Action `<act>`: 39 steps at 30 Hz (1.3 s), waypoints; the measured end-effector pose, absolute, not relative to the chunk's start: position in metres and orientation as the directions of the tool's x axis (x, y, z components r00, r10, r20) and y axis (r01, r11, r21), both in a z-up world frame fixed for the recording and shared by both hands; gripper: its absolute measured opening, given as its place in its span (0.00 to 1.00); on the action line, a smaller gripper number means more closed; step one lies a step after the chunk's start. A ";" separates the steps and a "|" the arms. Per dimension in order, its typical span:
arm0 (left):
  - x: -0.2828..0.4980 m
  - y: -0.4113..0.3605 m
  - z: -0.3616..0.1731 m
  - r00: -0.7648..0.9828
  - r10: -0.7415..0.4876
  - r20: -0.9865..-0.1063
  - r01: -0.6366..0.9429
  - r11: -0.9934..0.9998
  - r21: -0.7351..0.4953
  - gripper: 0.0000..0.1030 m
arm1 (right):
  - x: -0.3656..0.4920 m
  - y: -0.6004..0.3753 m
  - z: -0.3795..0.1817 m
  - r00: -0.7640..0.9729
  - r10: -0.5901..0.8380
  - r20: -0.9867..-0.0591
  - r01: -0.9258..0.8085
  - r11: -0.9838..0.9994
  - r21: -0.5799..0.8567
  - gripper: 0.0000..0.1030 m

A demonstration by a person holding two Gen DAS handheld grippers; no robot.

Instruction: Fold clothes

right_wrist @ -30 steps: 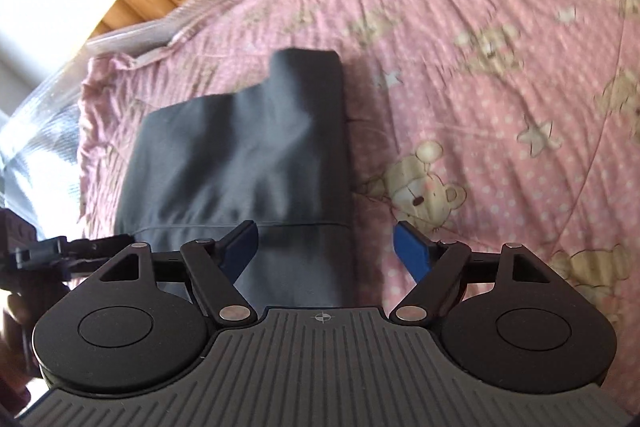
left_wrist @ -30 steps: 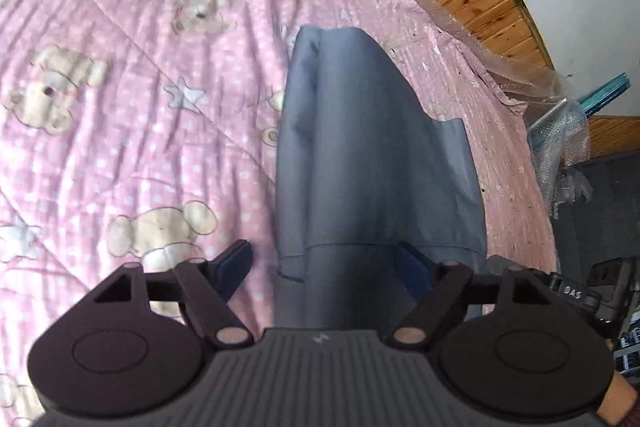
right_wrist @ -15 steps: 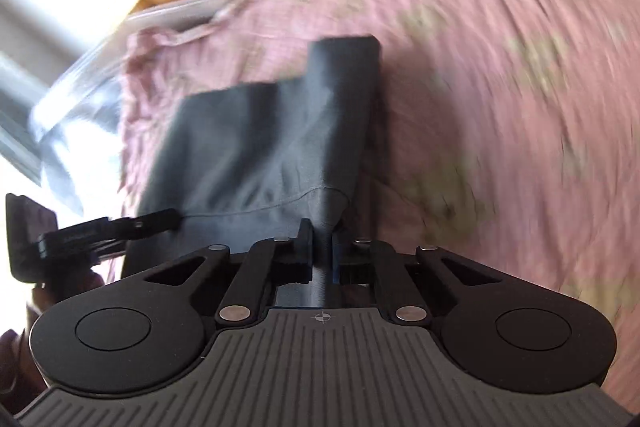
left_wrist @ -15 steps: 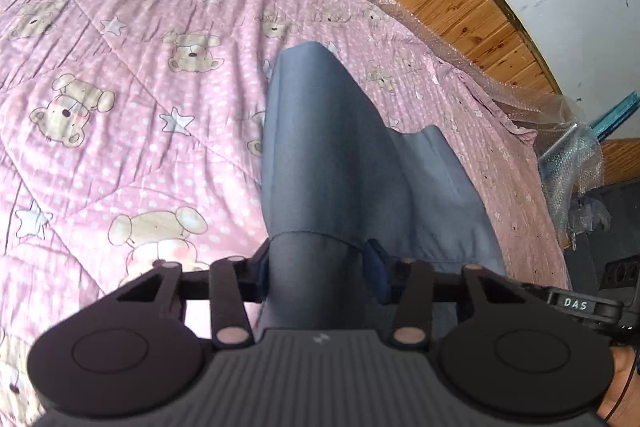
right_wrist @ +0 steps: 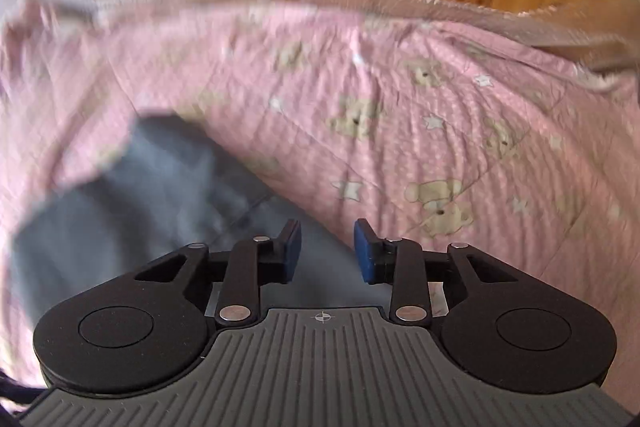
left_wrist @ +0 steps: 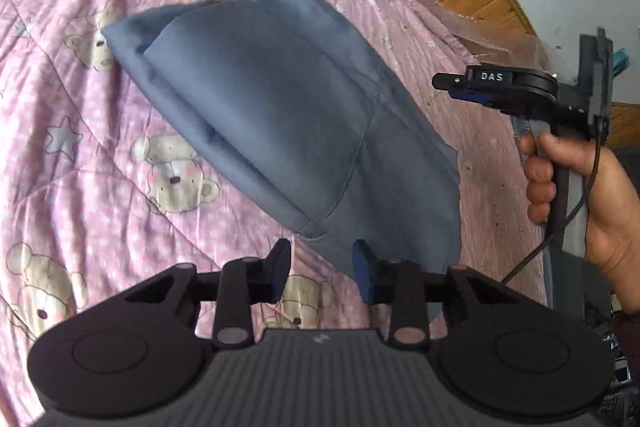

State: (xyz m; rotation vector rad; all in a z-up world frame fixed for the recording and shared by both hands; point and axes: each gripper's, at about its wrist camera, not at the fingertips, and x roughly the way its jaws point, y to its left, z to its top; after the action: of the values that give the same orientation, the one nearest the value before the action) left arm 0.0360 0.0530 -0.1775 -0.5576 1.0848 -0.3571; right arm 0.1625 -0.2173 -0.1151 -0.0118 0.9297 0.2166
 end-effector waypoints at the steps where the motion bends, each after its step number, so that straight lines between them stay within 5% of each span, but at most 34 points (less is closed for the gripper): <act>1: 0.036 0.064 -0.173 0.450 -0.548 -0.705 0.017 0.795 -0.607 0.35 | 0.140 -0.219 -0.108 0.599 0.233 -0.766 -0.183 0.971 0.153 0.33; 4: 0.054 0.078 -0.166 0.479 -0.584 -0.655 0.060 0.767 -0.639 0.36 | 0.074 -0.212 -0.110 0.630 0.317 -0.709 -0.180 0.948 0.264 0.34; 8: 0.095 0.068 -0.184 0.432 -0.563 -0.705 0.139 0.814 -0.565 0.32 | 0.031 -0.189 -0.157 0.589 0.333 -0.736 -0.181 0.942 0.282 0.31; 9: 0.105 0.066 -0.192 0.418 -0.542 -0.729 0.150 0.833 -0.533 0.28 | 0.029 -0.187 -0.174 0.587 0.303 -0.751 -0.159 0.952 0.260 0.19; 11: 0.119 0.068 -0.208 0.393 -0.507 -0.767 0.164 0.860 -0.484 0.04 | 0.025 -0.198 -0.196 0.616 0.260 -0.744 -0.121 0.964 0.237 0.01; 16: 0.121 0.085 -0.202 0.367 -0.509 -0.779 0.194 0.861 -0.471 0.04 | 0.016 -0.235 -0.192 0.628 0.172 -0.759 0.035 0.968 0.248 0.05; 19: 0.113 0.104 -0.184 0.403 -0.487 -0.775 0.195 0.873 -0.447 0.32 | -0.005 -0.268 -0.185 0.616 0.145 -0.775 0.158 0.940 0.301 0.15; 22: 0.100 0.133 -0.173 0.433 -0.475 -0.766 0.156 0.876 -0.456 0.53 | -0.031 -0.281 -0.175 0.610 0.098 -0.786 0.248 0.919 0.307 0.46; 28: 0.092 0.127 -0.188 0.338 -0.536 -0.774 0.177 0.844 -0.507 0.54 | -0.039 -0.250 -0.161 0.572 -0.057 -0.818 0.290 0.947 0.137 0.45; 39: 0.126 0.148 -0.200 0.391 -0.441 -0.808 0.063 0.889 -0.454 0.58 | -0.023 -0.209 -0.186 0.501 -0.051 -0.864 0.243 0.966 0.084 0.48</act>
State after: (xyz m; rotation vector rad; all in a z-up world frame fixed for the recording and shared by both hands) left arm 0.1262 0.1479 -0.1996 -0.3802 1.1305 -0.3301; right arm -0.0235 -0.2088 -0.1859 0.2054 1.0323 -0.1792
